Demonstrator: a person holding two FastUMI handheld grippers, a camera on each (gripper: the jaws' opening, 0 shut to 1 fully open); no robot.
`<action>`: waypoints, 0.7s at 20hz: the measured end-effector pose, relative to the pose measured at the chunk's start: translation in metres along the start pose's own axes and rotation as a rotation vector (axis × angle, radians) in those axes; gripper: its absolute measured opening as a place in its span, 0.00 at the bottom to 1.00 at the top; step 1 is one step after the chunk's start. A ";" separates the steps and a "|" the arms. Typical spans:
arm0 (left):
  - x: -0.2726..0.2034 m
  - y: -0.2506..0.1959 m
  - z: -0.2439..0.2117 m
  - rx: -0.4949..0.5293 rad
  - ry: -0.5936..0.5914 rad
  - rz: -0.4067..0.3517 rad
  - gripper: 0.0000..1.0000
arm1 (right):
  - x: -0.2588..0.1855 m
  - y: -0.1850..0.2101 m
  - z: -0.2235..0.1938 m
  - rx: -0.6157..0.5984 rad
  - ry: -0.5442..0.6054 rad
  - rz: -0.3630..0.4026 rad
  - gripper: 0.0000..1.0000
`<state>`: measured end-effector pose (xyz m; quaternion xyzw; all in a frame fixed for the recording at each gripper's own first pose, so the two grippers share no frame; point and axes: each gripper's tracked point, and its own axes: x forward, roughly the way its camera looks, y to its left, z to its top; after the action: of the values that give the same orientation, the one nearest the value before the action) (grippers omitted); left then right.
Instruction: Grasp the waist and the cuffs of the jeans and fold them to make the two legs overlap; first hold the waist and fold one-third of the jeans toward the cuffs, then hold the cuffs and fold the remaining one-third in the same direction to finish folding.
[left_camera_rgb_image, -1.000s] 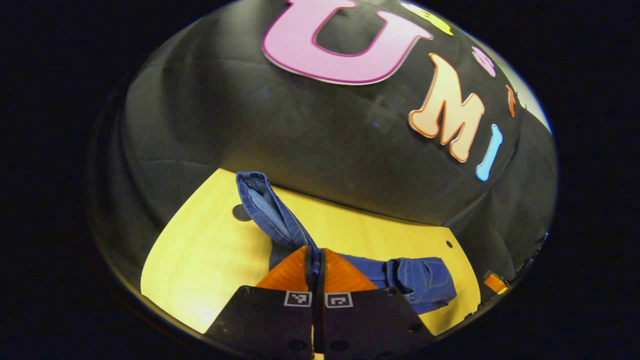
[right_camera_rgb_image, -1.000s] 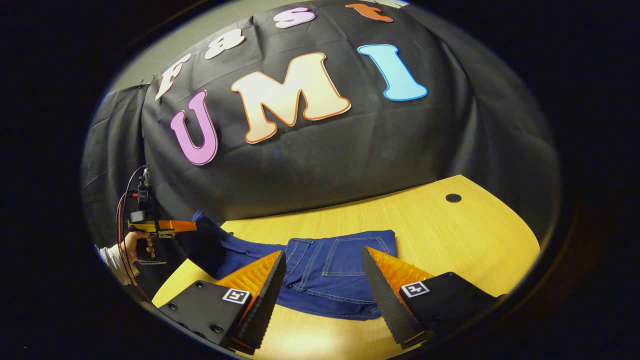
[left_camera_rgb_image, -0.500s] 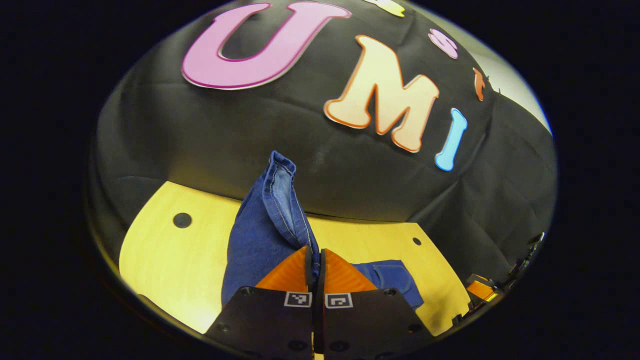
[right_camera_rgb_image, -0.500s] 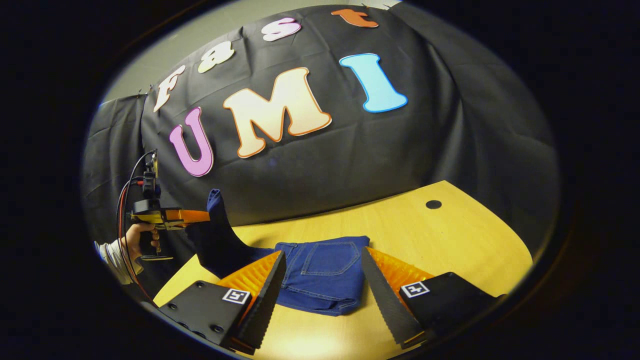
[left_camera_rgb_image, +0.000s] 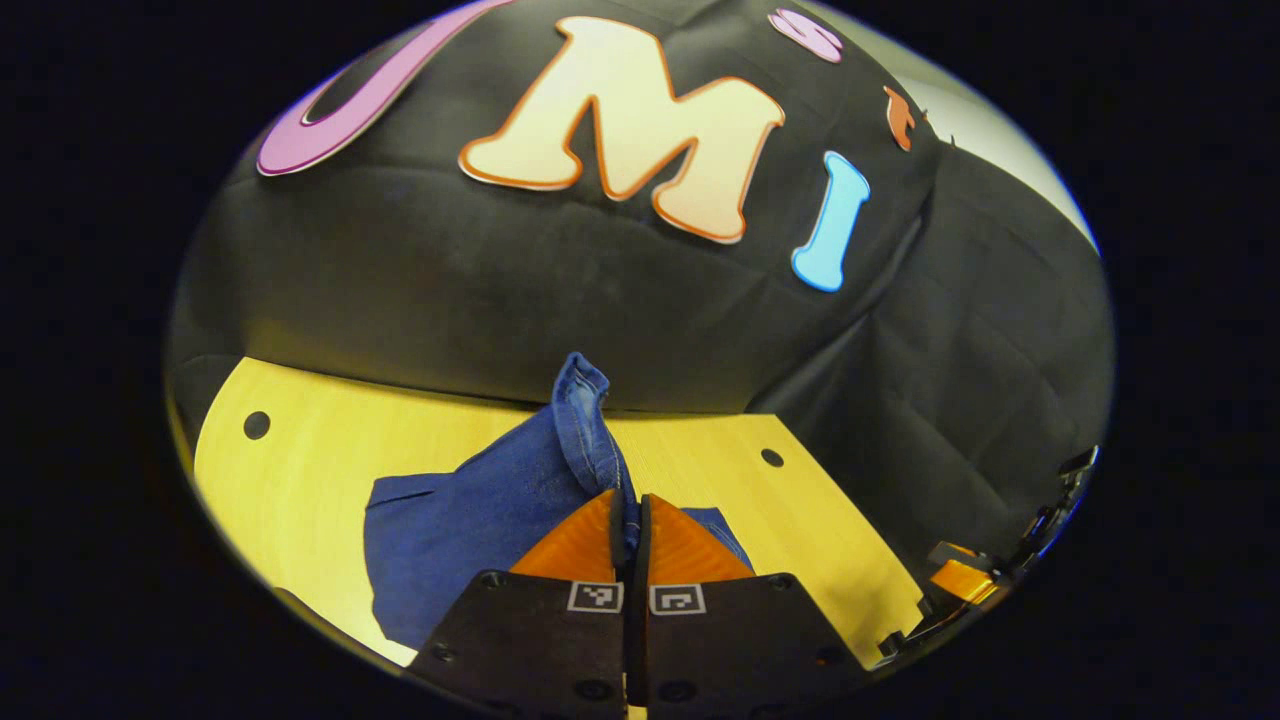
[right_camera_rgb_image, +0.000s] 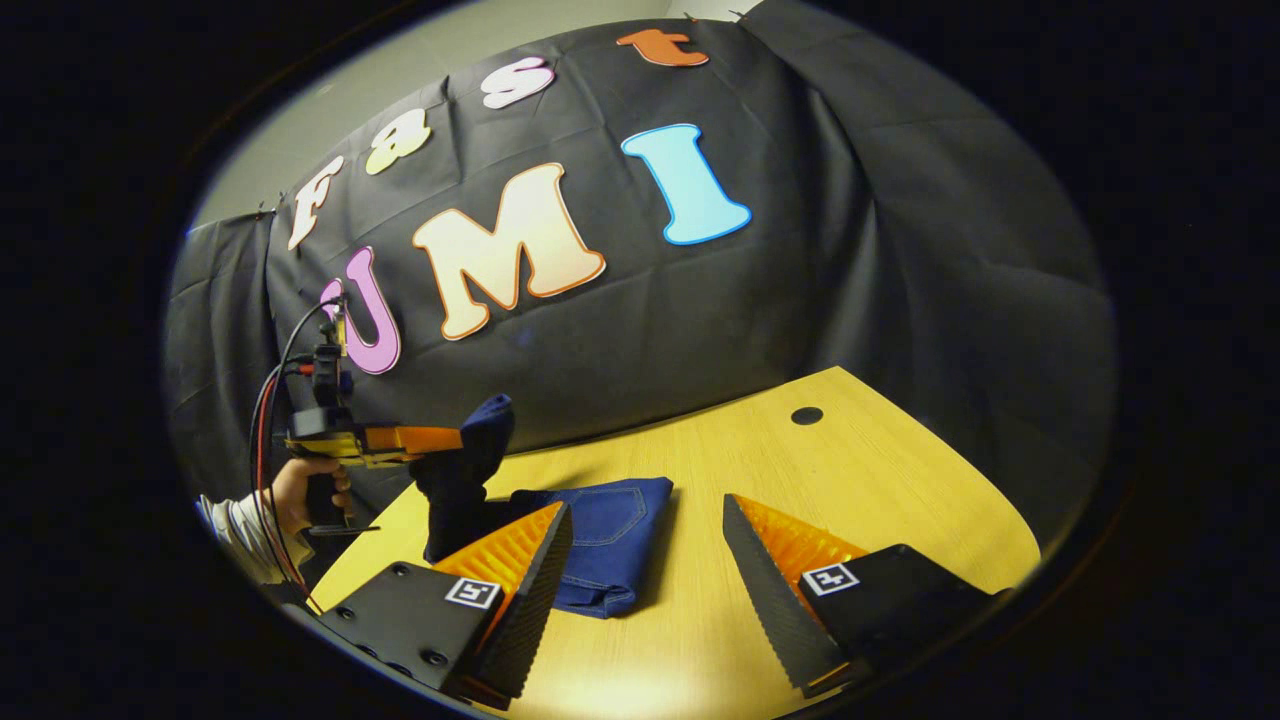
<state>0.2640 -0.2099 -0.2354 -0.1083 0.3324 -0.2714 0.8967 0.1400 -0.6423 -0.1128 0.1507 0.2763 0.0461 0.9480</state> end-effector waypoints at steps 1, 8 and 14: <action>0.010 -0.002 -0.011 0.009 0.008 0.013 0.00 | -0.004 -0.003 -0.001 0.009 0.005 0.005 0.93; 0.040 -0.013 -0.073 0.050 -0.027 0.154 0.05 | -0.023 0.002 -0.011 -0.050 0.029 0.080 0.94; -0.068 -0.057 -0.031 0.152 -0.265 0.249 0.96 | -0.049 0.045 0.025 -0.167 -0.106 0.127 0.98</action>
<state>0.1767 -0.2190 -0.2012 -0.0328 0.2009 -0.1660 0.9649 0.1119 -0.6147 -0.0538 0.0908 0.2110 0.1207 0.9658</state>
